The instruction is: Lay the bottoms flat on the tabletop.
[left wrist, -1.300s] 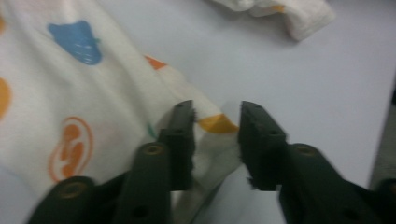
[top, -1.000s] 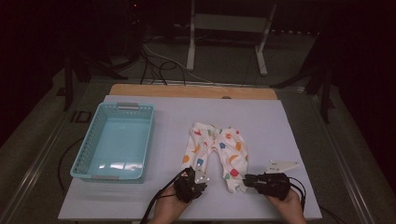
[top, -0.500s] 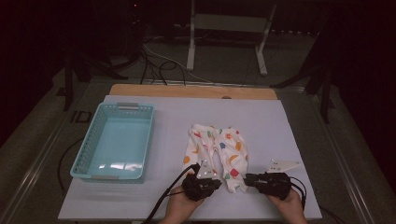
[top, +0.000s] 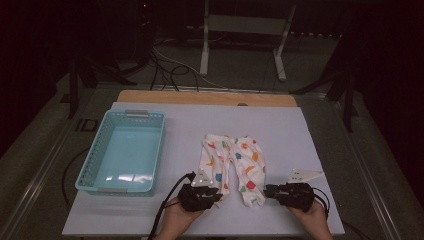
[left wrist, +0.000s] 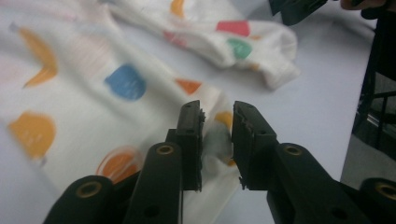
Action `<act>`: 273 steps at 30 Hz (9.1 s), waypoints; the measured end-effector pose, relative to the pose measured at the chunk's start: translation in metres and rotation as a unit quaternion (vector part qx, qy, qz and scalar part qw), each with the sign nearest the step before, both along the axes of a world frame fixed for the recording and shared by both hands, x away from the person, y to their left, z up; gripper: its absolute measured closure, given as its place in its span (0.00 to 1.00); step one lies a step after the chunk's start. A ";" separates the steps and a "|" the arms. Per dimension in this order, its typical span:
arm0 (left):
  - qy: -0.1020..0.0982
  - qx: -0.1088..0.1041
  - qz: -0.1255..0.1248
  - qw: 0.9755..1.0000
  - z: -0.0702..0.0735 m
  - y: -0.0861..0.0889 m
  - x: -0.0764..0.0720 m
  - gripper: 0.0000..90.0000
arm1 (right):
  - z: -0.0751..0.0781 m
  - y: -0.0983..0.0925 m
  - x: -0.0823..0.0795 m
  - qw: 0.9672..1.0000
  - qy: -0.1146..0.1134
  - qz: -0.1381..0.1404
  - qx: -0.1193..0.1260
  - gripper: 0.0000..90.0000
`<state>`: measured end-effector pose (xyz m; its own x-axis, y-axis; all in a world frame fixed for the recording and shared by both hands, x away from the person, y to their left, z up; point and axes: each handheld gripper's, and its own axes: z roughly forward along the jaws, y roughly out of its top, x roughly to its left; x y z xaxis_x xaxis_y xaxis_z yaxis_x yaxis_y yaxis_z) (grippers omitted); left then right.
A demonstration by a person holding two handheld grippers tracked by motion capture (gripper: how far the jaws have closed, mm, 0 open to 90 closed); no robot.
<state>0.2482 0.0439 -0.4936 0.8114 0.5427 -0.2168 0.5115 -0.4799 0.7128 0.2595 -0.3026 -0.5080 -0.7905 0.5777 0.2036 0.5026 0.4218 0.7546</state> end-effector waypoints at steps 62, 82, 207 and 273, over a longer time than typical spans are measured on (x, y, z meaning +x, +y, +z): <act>-0.024 0.081 0.044 0.995 -0.016 0.038 0.000 1.00 | -0.005 0.034 0.004 0.999 0.003 0.048 -0.024 0.98; -0.034 0.037 0.006 0.999 0.002 -0.010 0.004 0.89 | -0.008 0.040 0.035 0.999 0.033 0.008 -0.021 0.92; 0.021 -0.003 0.010 1.000 0.007 -0.017 0.021 0.69 | -0.009 0.101 0.044 0.996 -0.009 0.049 -0.078 0.98; 0.032 0.014 0.009 0.999 -0.009 -0.023 0.025 0.83 | -0.014 0.092 0.016 0.998 -0.002 0.061 -0.018 0.78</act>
